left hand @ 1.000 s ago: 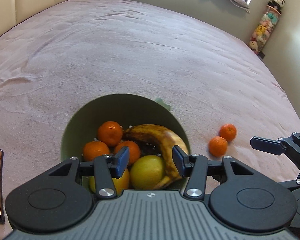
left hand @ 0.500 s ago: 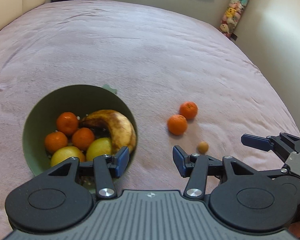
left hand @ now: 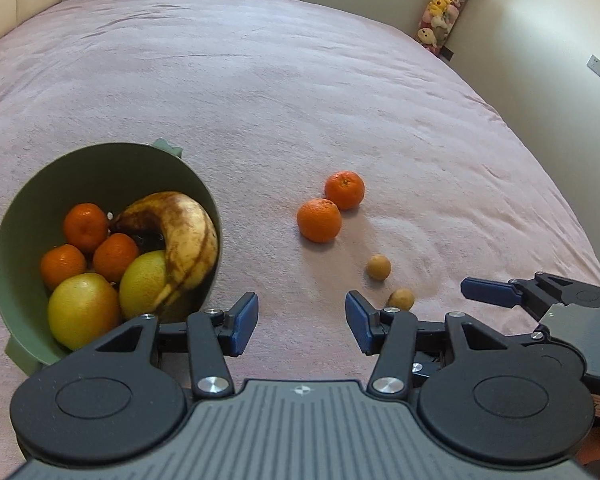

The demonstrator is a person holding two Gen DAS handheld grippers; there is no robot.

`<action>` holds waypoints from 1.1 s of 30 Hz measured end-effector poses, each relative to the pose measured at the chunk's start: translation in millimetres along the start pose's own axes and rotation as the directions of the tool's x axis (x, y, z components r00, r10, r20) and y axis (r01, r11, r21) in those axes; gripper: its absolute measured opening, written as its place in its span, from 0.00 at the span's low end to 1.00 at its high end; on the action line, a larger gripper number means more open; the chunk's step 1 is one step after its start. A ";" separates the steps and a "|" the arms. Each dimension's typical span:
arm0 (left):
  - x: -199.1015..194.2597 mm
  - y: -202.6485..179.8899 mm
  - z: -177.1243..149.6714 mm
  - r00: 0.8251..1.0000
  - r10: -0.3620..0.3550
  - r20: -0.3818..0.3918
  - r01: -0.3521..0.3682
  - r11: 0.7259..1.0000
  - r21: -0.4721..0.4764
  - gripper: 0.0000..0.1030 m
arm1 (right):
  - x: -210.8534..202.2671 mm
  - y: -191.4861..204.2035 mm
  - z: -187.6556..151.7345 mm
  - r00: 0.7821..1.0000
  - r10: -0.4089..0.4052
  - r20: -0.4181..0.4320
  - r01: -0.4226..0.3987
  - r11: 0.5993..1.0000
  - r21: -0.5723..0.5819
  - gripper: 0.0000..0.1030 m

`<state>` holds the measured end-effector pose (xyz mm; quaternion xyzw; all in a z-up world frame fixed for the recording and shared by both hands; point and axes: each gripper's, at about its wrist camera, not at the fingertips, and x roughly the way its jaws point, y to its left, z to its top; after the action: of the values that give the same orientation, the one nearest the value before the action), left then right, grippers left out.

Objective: Organize fruits
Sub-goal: 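Move both tools toward the two small brown fruits, then grasp a small brown fruit with the left tool while the right tool grasps the other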

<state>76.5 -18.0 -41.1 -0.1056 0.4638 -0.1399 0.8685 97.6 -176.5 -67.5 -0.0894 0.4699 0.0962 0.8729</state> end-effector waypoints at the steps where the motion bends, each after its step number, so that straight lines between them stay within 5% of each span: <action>1: 1.3 -0.2 0.0 1.000 -0.008 -0.001 0.008 1.000 -0.002 0.57 | 1.2 -1.9 -1.4 1.000 0.001 -0.005 -0.001 1.000 0.006 0.77; 7: 11.6 -4.8 -2.4 0.999 -0.043 -0.021 0.044 0.999 0.032 0.57 | 11.0 -13.6 -8.3 1.000 -0.003 -0.023 0.004 0.999 0.039 0.77; 20: 43.9 -25.6 -1.8 0.994 -0.082 -0.067 0.086 0.995 0.058 0.46 | 38.2 -40.9 -13.9 0.999 0.018 -0.031 -0.013 0.990 0.142 0.42; 33: 72.9 -31.6 5.1 0.989 -0.110 -0.098 0.113 0.993 0.026 0.40 | 58.5 -45.0 -12.1 0.997 0.046 -0.063 -0.036 0.986 0.162 0.26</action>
<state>114.9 -72.2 -85.0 -0.1107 0.4963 -0.2004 0.8374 130.8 -218.1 -120.1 -0.0124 0.5068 0.0729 0.8589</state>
